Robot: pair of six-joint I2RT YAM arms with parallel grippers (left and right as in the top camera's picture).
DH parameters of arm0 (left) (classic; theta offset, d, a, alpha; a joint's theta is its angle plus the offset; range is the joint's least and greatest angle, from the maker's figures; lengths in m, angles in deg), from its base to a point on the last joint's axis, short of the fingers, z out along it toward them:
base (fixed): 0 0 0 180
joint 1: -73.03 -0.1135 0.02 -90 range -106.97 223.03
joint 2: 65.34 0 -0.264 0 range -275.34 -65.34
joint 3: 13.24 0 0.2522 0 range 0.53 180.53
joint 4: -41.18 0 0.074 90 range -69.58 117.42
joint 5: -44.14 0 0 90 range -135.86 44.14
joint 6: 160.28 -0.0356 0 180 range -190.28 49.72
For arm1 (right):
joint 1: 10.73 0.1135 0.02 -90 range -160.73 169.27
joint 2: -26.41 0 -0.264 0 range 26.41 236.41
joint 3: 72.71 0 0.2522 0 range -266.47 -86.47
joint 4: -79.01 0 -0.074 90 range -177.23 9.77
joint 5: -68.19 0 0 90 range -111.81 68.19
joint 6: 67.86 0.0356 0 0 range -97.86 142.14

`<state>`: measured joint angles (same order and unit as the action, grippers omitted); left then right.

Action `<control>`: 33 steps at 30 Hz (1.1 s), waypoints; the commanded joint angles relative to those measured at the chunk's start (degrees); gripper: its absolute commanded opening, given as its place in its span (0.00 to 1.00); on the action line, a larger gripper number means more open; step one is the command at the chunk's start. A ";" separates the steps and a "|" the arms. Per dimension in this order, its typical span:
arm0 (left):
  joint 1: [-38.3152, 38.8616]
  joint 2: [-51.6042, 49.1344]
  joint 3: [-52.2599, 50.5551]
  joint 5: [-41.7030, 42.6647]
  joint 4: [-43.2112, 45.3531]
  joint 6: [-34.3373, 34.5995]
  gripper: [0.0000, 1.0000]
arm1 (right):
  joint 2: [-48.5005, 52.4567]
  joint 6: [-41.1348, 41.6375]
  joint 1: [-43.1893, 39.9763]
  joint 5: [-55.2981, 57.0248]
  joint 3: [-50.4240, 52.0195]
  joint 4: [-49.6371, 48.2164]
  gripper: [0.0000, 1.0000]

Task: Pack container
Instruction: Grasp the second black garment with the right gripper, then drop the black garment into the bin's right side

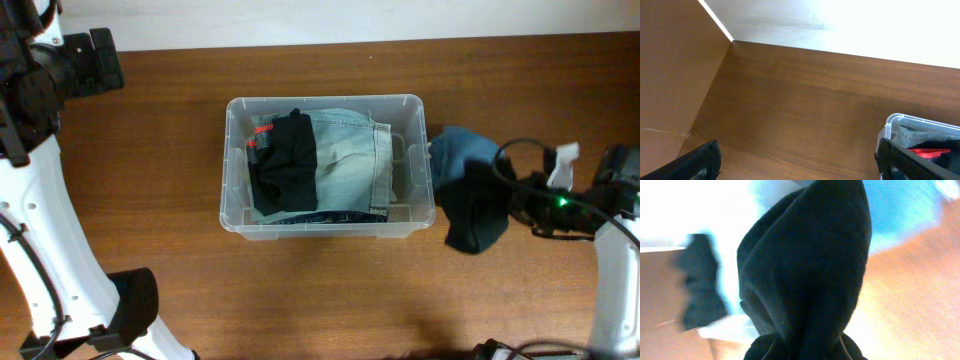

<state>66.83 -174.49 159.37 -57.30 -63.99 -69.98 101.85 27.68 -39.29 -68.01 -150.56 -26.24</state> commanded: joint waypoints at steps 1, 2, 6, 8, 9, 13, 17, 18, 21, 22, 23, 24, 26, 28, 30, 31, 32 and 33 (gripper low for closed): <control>-0.24 1.29 -0.13 -0.37 -0.02 0.55 1.00 | -2.78 -0.59 5.29 -13.81 -6.29 -0.61 0.04; -0.24 1.27 -0.13 -0.37 -0.02 0.55 0.99 | -2.78 -0.55 7.19 -15.15 -7.63 -1.18 0.04; -0.24 1.29 -0.13 -0.37 -0.02 0.55 0.99 | -2.71 6.97 18.47 -16.24 -10.10 -12.11 0.04; -0.24 1.27 -0.13 -0.37 0.00 0.55 0.99 | -2.05 10.14 24.98 -13.40 -10.10 -19.80 0.04; -0.24 1.27 -0.13 -0.37 -0.02 0.55 0.99 | -1.36 12.85 28.48 -9.66 -10.10 -23.19 0.04; -0.24 1.29 -0.13 -0.37 -0.02 0.55 0.99 | 2.99 17.84 37.48 4.70 -10.10 -27.63 0.04; -0.24 1.27 -0.13 -0.37 -0.02 0.55 0.99 | 12.83 18.75 42.32 14.95 -10.08 -28.85 0.04; -0.24 1.29 -0.13 -0.37 -0.02 0.55 0.99 | 15.06 18.75 42.82 15.13 -10.08 -29.40 0.04; -0.24 1.27 -0.13 -0.37 -0.02 0.55 0.99 | 27.41 18.80 43.69 19.71 -10.08 -32.13 0.04; -0.24 1.27 -0.13 -0.39 -0.02 0.55 1.00 | 29.16 18.78 43.69 20.11 -10.08 -32.83 0.04; -0.24 1.27 -0.13 -0.37 -0.02 0.55 0.99 | 30.38 18.75 43.65 20.50 -10.10 -33.20 0.04; -0.24 1.27 -0.13 -0.37 -0.02 0.55 0.99 | 31.23 18.75 43.58 21.75 -10.10 -33.16 0.06; -0.24 1.27 -0.13 -0.37 -0.02 0.55 0.99 | 31.34 18.71 43.58 24.85 -10.12 -32.35 0.21; -0.24 1.29 -0.13 -0.37 -0.02 0.55 0.99 | 30.34 17.73 43.58 28.65 -10.78 -30.29 0.35; -0.24 1.27 -0.13 -0.37 -0.02 0.55 0.99 | 28.92 15.72 43.58 31.63 -12.63 -26.88 0.42; -0.24 1.29 -0.13 -0.39 -0.02 0.55 0.99 | 27.32 13.29 43.58 33.55 -15.39 -22.88 0.45; -0.24 1.27 -0.13 -0.37 -0.02 0.55 1.00 | 26.25 11.89 43.60 34.36 -17.27 -20.55 0.47; -0.24 1.27 -0.13 -0.37 -0.02 0.55 0.99 | 25.42 10.93 43.58 34.75 -19.02 -18.60 0.50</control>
<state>66.83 -174.49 159.37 -57.28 -64.06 -69.98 131.64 43.79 4.01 -41.23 -164.66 -49.37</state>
